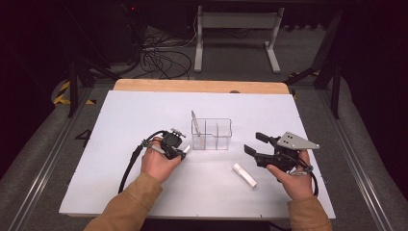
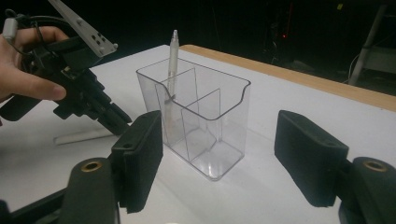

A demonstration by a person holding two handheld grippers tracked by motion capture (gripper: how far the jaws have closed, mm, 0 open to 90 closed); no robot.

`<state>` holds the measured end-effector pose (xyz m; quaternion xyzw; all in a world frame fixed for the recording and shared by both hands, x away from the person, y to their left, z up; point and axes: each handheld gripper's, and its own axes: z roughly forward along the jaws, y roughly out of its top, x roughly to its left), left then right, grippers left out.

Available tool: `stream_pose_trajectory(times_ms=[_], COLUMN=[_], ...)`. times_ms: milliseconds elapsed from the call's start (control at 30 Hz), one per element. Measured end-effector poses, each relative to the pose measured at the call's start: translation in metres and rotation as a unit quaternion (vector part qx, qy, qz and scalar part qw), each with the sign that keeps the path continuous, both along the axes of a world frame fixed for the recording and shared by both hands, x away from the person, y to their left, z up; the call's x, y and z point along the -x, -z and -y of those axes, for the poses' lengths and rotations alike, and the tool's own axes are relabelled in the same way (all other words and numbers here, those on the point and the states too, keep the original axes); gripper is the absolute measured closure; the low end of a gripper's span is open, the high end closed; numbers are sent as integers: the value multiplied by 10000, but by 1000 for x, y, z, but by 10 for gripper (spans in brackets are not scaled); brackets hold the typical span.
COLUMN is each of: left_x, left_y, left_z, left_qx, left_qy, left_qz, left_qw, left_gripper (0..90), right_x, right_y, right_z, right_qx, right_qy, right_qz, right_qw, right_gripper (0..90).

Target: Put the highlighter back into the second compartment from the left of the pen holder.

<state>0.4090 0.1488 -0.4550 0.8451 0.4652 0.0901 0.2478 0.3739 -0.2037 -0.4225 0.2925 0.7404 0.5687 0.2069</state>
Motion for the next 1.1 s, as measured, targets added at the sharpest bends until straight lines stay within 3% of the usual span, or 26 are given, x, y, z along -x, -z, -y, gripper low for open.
stream_pose_trajectory(times_ms=[333, 467, 600, 733, 1100], left_x=[14, 22, 28, 33, 41], left_y=[-19, -26, -32, -39, -46], left_z=[-9, -13, -15, -16, -20], left_qx=[488, 626, 917, 1067, 1496], left_qy=[12, 101, 85, 99, 225], left_qz=[225, 496, 660, 784, 1396], left_qw=[9986, 9968, 9936, 9912, 9786], left_gripper=[784, 784, 784, 784, 783], right_x=[0, 0, 0, 1, 1], right_y=[0, 0, 1, 0, 0], right_z=[0, -1, -1, -1, -1], right_qx=[-2, 26, 26, 24, 26], right_qy=[5, 7, 9, 3, 2], right_qz=[1, 10, 11, 14, 15], right_qw=[10000, 10000, 10000, 10000, 10000], right_gripper=[331, 332, 332, 332, 332])
